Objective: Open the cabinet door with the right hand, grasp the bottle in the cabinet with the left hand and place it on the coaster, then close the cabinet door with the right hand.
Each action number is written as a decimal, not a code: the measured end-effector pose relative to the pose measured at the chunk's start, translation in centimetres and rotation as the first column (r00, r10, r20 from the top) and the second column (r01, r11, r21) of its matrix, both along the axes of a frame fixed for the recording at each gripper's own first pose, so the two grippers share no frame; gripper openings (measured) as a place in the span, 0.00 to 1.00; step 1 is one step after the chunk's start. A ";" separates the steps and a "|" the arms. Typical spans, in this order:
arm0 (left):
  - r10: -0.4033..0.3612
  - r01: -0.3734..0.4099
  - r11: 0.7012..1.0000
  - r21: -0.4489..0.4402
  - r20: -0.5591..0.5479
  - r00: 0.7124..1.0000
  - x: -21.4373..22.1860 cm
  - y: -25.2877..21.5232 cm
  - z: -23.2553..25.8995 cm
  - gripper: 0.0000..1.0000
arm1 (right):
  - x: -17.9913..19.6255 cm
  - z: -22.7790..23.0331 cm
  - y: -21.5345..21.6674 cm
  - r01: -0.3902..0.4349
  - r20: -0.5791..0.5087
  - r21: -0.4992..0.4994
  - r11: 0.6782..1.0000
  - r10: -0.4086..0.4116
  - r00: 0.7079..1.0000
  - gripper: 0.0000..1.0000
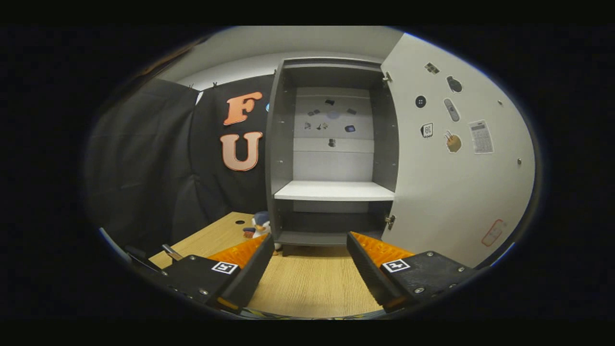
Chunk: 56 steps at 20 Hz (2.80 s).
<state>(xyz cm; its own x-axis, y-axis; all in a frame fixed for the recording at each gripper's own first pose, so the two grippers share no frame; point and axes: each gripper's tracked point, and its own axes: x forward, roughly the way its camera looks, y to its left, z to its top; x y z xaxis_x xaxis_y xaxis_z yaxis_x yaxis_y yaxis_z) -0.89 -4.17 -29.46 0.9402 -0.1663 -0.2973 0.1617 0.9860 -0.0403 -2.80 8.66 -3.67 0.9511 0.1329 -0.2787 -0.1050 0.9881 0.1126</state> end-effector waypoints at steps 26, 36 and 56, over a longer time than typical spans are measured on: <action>0.044 -0.040 0.999 -0.026 0.180 0.983 4.0 -1.3 15.7 0.95 | -1.9 3.2 -7.3 0.108 0.108 0.025 0.994 -0.110 0.988 0.97; 0.080 -0.069 0.996 -0.063 0.192 0.978 3.6 -2.9 24.3 0.95 | -5.7 7.9 -13.5 0.184 0.186 0.084 0.979 -0.197 0.963 0.93; 0.161 -0.154 0.987 -0.047 0.236 0.958 1.5 -2.0 28.6 0.95 | -11.1 10.4 -30.6 0.467 0.280 -0.160 0.870 -0.413 0.866 0.95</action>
<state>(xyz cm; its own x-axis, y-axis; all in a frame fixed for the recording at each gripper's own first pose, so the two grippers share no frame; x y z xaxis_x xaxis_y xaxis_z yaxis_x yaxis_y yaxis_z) 0.58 -6.12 -0.89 0.9982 -0.0153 -0.0588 0.0125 0.9988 -0.0476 -13.94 -21.90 6.70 0.9356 -0.3527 -0.0189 0.3502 0.9332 -0.0806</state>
